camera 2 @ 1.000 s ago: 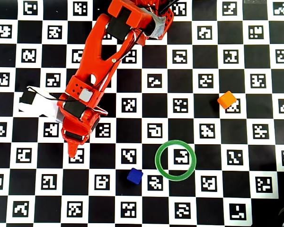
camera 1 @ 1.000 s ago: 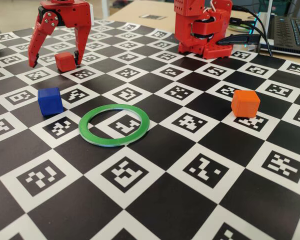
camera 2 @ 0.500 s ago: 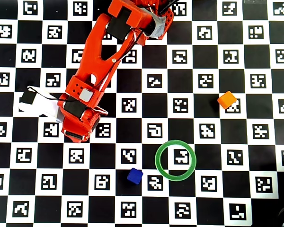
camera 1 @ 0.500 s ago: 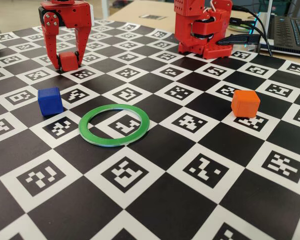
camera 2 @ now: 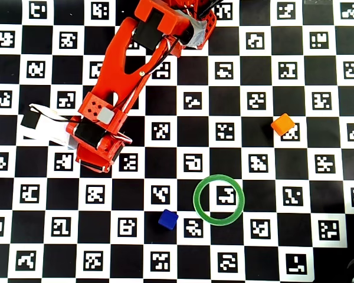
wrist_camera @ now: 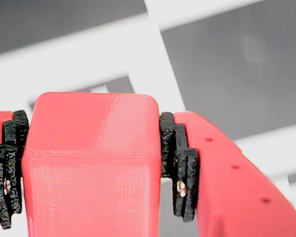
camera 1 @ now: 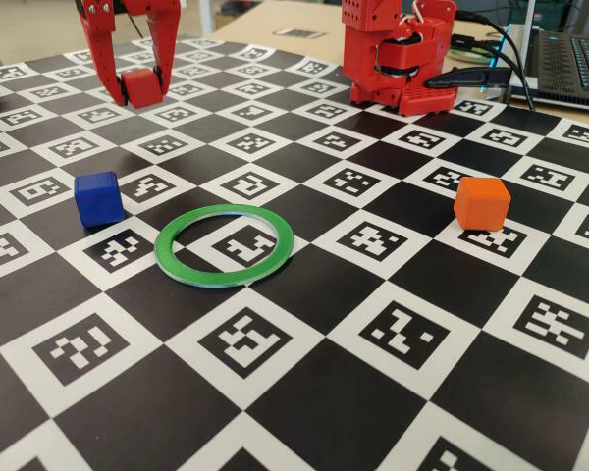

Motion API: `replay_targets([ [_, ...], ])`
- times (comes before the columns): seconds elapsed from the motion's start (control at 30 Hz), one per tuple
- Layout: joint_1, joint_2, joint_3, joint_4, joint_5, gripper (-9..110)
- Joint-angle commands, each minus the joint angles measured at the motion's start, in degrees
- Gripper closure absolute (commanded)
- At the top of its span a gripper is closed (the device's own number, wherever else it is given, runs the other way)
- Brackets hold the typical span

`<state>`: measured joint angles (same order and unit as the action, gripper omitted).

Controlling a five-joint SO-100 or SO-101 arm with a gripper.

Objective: Grab the red cube then put it in the green circle then put the blue cube on top and finally the orange cube on top

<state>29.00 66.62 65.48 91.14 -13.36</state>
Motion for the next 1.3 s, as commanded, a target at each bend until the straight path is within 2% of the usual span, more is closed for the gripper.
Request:
replay_targets([
  [0.0,-5.45,12.22,-6.24,4.57,1.67,95],
  [0.37,-28.48,14.94,-5.71,5.27,11.6,95],
  [0.6,-39.9,8.53,-9.93,3.16,17.4,95],
  [0.83,-41.57,0.62,-11.78,-2.64,21.27,95],
  [1.27,-40.96,-10.72,-13.01,-10.63,22.06,95],
])
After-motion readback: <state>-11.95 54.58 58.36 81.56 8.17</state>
